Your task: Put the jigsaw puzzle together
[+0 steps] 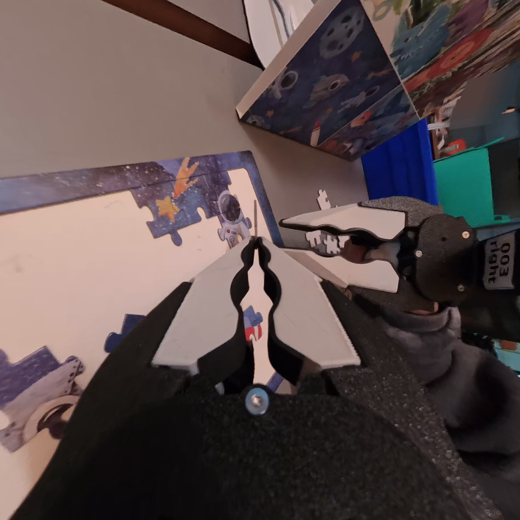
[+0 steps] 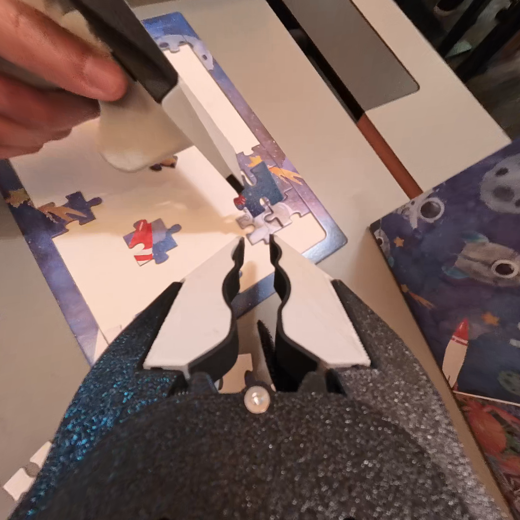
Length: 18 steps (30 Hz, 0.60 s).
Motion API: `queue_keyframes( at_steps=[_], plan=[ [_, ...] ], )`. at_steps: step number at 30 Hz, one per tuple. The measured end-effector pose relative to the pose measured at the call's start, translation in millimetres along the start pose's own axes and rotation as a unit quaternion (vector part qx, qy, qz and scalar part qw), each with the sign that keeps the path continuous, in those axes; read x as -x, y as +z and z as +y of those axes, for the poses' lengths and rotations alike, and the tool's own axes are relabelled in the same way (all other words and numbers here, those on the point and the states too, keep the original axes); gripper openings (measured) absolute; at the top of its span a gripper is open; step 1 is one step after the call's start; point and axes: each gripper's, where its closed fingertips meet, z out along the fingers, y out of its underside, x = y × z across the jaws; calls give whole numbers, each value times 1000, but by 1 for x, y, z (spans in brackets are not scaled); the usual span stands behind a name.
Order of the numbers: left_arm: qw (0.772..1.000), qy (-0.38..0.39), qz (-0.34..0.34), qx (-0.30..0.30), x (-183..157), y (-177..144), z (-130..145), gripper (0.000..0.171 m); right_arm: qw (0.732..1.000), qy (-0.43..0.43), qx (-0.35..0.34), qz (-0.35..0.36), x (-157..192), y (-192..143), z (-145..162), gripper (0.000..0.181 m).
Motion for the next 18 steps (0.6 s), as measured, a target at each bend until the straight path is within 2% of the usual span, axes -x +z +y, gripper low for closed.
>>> queue_keyframes(
  at_steps=[6,9,15,18],
  plan=[
    [998,24,31,39,-8,-7,12,1,999,-22,-26,-13,6,-7,-10,40],
    [998,26,43,40,-11,-9,12,1,998,-42,-42,-33,14,-11,-14,50],
    [997,27,64,43,-19,-14,12,1,995,-86,-48,-11,20,-10,-19,49],
    [998,19,54,6,-12,-26,-2,1,995,-87,-37,18,9,-8,-16,43]
  ],
)
